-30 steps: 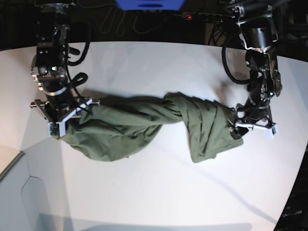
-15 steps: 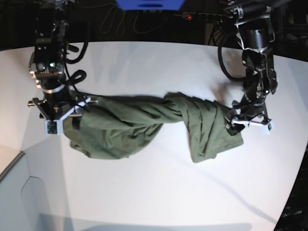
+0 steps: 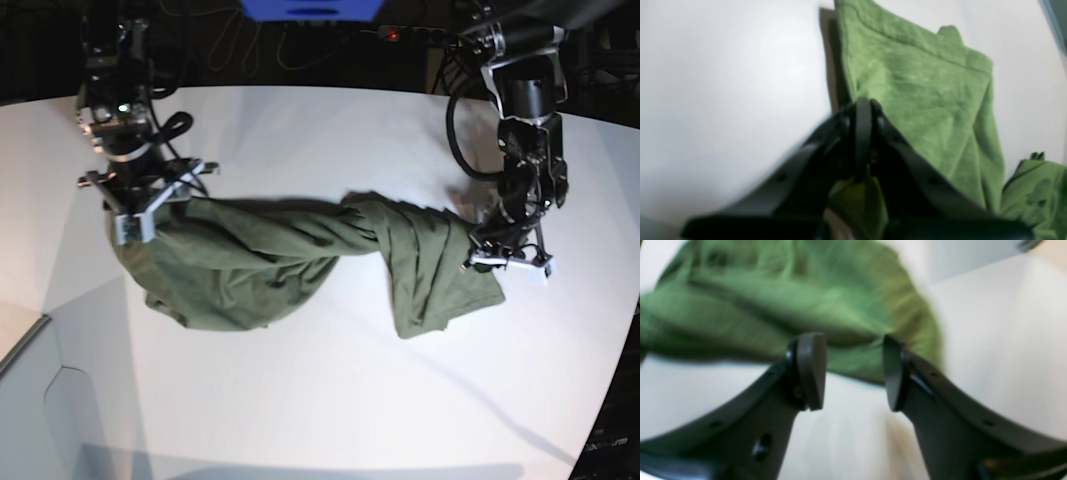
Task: Layout the t-shirt on the table in an organized manner, then fold the t-shirt properly
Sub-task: 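Lower the stretched shirt onto the table and release with the left gripper, then regrasp a shirt edge with the left gripper while the right holds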
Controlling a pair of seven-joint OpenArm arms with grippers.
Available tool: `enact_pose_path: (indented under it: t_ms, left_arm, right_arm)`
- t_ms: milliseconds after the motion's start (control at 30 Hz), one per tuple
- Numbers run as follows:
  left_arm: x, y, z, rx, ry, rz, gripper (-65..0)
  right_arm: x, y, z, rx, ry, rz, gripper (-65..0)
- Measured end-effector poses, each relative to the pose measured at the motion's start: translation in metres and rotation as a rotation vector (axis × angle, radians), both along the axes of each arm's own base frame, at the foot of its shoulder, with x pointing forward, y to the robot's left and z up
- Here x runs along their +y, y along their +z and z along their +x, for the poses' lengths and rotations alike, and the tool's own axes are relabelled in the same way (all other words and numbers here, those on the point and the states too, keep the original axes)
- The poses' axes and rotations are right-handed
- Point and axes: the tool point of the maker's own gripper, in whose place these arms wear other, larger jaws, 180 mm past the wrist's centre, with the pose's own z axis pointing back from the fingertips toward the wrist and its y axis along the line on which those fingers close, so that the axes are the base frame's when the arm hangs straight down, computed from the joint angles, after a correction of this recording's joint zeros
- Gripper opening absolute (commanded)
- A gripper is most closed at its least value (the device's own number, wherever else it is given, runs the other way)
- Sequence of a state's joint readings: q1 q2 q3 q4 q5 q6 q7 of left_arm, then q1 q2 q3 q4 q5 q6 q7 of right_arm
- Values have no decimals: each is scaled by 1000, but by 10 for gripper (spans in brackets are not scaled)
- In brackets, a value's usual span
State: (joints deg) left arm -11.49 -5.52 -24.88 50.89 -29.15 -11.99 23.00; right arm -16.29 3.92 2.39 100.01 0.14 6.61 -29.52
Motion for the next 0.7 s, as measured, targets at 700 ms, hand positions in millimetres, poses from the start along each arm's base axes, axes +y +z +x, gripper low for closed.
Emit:
enact_pose_path:
  t_ms: [700]
  left_arm:
    - [12, 19, -6, -59, 5, 54, -649]
  right_arm:
    - [-29, -77, 22, 175, -91, 21, -359]
